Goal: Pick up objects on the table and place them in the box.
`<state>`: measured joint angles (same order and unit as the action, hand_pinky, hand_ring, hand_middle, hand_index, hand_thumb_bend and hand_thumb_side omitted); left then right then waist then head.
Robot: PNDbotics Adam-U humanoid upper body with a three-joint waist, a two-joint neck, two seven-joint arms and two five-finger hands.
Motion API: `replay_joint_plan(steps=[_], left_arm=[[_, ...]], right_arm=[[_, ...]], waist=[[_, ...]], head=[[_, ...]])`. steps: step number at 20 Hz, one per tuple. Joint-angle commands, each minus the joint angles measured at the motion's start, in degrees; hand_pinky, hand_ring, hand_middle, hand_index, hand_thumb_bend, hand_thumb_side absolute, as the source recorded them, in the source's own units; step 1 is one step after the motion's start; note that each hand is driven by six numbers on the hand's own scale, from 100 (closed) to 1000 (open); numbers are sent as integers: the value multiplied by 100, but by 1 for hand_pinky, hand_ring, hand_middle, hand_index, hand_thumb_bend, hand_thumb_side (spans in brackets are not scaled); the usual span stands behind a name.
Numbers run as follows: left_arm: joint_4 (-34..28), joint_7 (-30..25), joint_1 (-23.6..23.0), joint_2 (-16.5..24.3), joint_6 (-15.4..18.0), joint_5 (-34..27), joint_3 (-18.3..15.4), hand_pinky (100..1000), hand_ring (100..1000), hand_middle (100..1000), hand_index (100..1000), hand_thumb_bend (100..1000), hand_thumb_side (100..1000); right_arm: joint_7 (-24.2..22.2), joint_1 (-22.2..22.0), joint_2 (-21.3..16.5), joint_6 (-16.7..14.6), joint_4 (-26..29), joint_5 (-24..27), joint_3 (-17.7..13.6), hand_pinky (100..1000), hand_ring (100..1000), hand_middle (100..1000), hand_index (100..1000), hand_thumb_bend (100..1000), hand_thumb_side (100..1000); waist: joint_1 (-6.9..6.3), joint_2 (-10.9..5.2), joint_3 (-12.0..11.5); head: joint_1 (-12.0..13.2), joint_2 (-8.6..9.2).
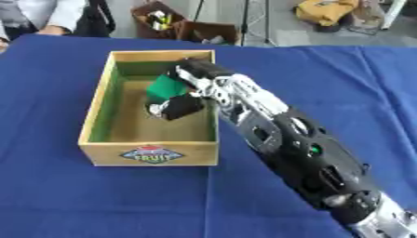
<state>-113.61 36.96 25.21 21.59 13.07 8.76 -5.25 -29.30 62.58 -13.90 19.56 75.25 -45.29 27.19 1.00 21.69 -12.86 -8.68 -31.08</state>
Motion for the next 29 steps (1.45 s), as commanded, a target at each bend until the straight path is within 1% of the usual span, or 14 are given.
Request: replay_joint_plan(steps=[1, 3, 6, 9, 13, 16, 17, 18, 19, 21, 22, 23, 26, 29], left_arm=[[-98, 1, 65, 85, 15, 10, -1, 632, 738, 809, 862, 100, 976], [-98, -3, 61, 85, 15, 9, 1, 632, 738, 809, 862, 100, 976], [-98, -1, 53, 79, 14, 6, 0, 632, 738, 809, 862, 100, 976], [-98, -1, 45, 81, 12, 5, 1, 632, 739, 809, 862, 100, 975], [-98, -3, 25, 94, 13, 12, 1, 632, 740, 809, 862, 100, 975], [-98, 6, 0, 107, 10, 22, -8, 632, 740, 809, 862, 100, 974], [-98, 10, -9, 109, 7, 25, -10, 632, 740, 809, 862, 100, 974], [-98, 12, -16, 111, 6, 28, -12, 632, 740, 809, 862, 100, 974], [-98, 14, -23, 113, 4, 31, -13, 632, 740, 809, 862, 100, 973], [-98, 25, -58, 116, -11, 44, -27, 632, 740, 809, 862, 100, 972], [-98, 31, -71, 115, -17, 45, -30, 632, 740, 809, 862, 100, 972], [-98, 34, -82, 116, -23, 48, -33, 632, 740, 809, 862, 100, 971], [-98, 31, -109, 111, -39, 62, -29, 632, 740, 809, 862, 100, 971], [-98, 31, -126, 104, -49, 86, -32, 632, 741, 809, 862, 100, 970]], right_arm=[[-136, 166, -94, -163, 210, -120, -58, 942, 965, 830, 915, 357, 868], [-164, 175, -114, -204, 246, -165, -95, 947, 973, 845, 918, 385, 871], [-180, 188, -147, -222, 273, -198, -147, 961, 991, 874, 941, 470, 868], [-151, 197, -192, -222, 329, -192, -212, 962, 987, 865, 933, 476, 870], [21, 223, -337, -142, 592, -71, -381, 958, 974, 849, 919, 444, 879], [184, 242, -540, -76, 909, 105, -536, 951, 961, 839, 910, 392, 923], [243, 248, -620, -43, 1033, 179, -598, 948, 956, 835, 907, 352, 944], [307, 241, -697, -8, 1162, 258, -656, 948, 956, 835, 907, 352, 944], [351, 232, -760, 38, 1283, 334, -689, 942, 945, 826, 900, 210, 953], [472, 261, -952, 101, 1523, 453, -857, 938, 939, 820, 894, 100, 948], [547, 246, -1064, 104, 1652, 520, -975, 939, 936, 818, 887, 100, 1000], [623, 216, -1165, 94, 1778, 591, -1091, 940, 934, 812, 884, 100, 936], [866, 57, -1432, 53, 2176, 832, -1356, 947, 936, 820, 886, 100, 977], [1105, -169, -1666, 25, 2565, 1070, -1507, 950, 939, 829, 889, 100, 1000]], waist=[[-30, -119, -15], [-34, -125, -15], [-41, -133, -13], [-52, -146, -10], [-68, -175, 14], [-73, -201, 41], [-79, -211, 54], [-82, -217, 62], [-88, -224, 72], [-113, -251, 120], [-124, -261, 136], [-133, -271, 152], [-171, -304, 212], [-206, -328, 271]], head=[[3, 65], [2, 63], [1, 65], [2, 71], [37, 55], [81, 38], [107, 28], [124, 22], [149, 14], [260, -19], [305, -33], [346, -49], [477, -94], [577, -135]])
